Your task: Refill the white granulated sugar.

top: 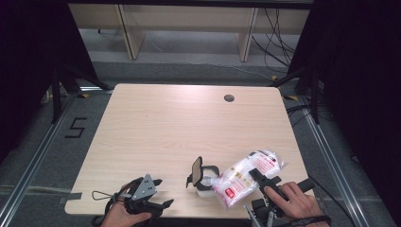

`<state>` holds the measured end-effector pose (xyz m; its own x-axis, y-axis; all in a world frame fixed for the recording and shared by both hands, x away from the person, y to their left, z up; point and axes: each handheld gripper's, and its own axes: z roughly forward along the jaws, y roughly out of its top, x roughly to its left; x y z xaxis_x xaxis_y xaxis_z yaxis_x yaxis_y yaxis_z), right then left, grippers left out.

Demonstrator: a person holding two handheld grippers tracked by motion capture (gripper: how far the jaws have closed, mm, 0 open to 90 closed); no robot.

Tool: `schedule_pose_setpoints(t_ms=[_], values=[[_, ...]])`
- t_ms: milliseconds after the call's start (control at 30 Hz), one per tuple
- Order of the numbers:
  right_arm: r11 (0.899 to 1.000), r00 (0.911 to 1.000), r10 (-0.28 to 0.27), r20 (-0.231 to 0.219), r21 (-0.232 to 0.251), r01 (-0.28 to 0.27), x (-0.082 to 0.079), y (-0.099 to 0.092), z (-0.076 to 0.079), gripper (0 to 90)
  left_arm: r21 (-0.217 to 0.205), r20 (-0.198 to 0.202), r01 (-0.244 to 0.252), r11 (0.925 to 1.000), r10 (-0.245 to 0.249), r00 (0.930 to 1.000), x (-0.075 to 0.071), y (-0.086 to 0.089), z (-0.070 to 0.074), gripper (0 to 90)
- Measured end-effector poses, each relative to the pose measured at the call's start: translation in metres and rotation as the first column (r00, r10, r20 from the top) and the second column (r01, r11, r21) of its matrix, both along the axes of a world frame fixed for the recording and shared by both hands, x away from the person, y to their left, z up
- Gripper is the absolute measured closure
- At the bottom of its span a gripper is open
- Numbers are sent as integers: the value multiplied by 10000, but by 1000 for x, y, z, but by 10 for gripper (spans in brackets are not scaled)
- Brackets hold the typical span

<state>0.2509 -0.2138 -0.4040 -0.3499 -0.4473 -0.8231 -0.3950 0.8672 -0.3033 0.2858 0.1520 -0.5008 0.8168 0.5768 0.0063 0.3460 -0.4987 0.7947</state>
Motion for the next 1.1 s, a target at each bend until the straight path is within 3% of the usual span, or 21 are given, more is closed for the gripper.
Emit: schedule_pose_setpoints(t_ms=[33, 100, 133, 167, 300, 333, 367, 400, 433, 467, 567, 667, 700, 733, 767, 800, 833, 933, 1033, 1067, 1100], values=[[9998, 10000, 30, 68, 201, -32, 0, 0, -1, 749, -3, 4, -13, 10000, 13, 10000, 0, 0, 0, 226], [10000, 10000, -21, -32, 34, 21, 1, -1, 0, 749, 6, -7, -5, 10000, 5, 10000, 0, 0, 0, 226], [9995, 9997, -234, -16, 224, 234, 0, -1, -1, 749, 3, 3, -3, 10000, 3, 10000, 0, 0, 0, 226], [9998, 9999, 51, 95, 168, -53, 2, -1, 0, 750, -4, 74, -12, 10000, 12, 10000, 0, 0, 0, 226], [9983, 9989, -379, -280, 432, 391, 2, -5, -2, 750, -2, 5, -13, 10000, 13, 10000, 0, 0, 0, 226], [9999, 10000, 52, -74, 113, -51, 6, -4, 0, 750, 4, 3, -9, 10000, 9, 10000, 0, 0, 0, 226], [9989, 9995, -191, -234, 435, 201, 4, -6, -1, 750, -2, 65, -20, 10000, 20, 10000, 0, 0, 0, 226], [9988, 9996, -151, -247, 465, 162, 5, -6, -2, 750, 4, 93, -5, 10000, 5, 10000, 0, 0, 0, 226], [9999, 9998, 69, -170, 144, -66, 8, -6, 0, 751, -17, 52, -16, 10000, 16, 10000, 0, 0, 0, 226], [9999, 9999, 38, -160, 138, -36, 8, -7, 0, 751, 7, 85, -14, 10000, 13, 10000, 0, 0, 0, 227], [9968, 9975, -540, -466, 559, 566, 5, -9, -3, 752, 25, 27, 6, 10000, -6, 10000, 0, 0, 0, 227], [9979, 9993, -176, -344, 612, 197, 8, -8, 0, 752, 94, 59, 26, 10000, -27, 10000, 0, 0, 0, 226], [9943, 9974, -414, -597, 958, 471, 8, -10, -2, 753, -164, 7, -30, 9999, 31, 10000, -1, -1, 0, 226], [9886, 9972, -448, -603, 1410, 529, 9, -10, -2, 753, -111, 12, -69, 9999, 69, 10000, -1, -1, 0, 226], [9890, 9982, -219, -552, 1451, 297, 12, -11, -1, 754, 3, 34, -9, 10000, 9, 10000, -1, 0, 0, 226], [9797, 9948, -586, -837, 1863, 734, 12, -13, -4, 754, 12, 37, -1, 10000, 1, 10000, -1, 0, 1, 226], [9832, 9968, -146, -780, 1802, 285, 17, -14, -1, 755, -49, 69, 8, 10000, -8, 10000, 0, 0, 0, 226], [9584, 9876, -676, -1416, 2658, 1038, 20, -21, -7, 756, -86, 12, -23, 10000, 23, 10000, 0, -1, 0, 226], [9525, 9868, -459, -1555, 2908, 901, 27, -26, -8, 758, -147, -21, -33, 9999, 32, 10000, -1, -1, 0, 226], [9429, 9843, -561, -1671, 3152, 1072, 27, -28, -10, 758, -141, -24, -28, 9999, 28, 10000, -1, -1, 0, 226], [9389, 9827, -491, -1788, 3273, 1065, 28, -29, -10, 759, 155, 25, 20, 9999, -20, 10000, 1, 0, 0, 226]])
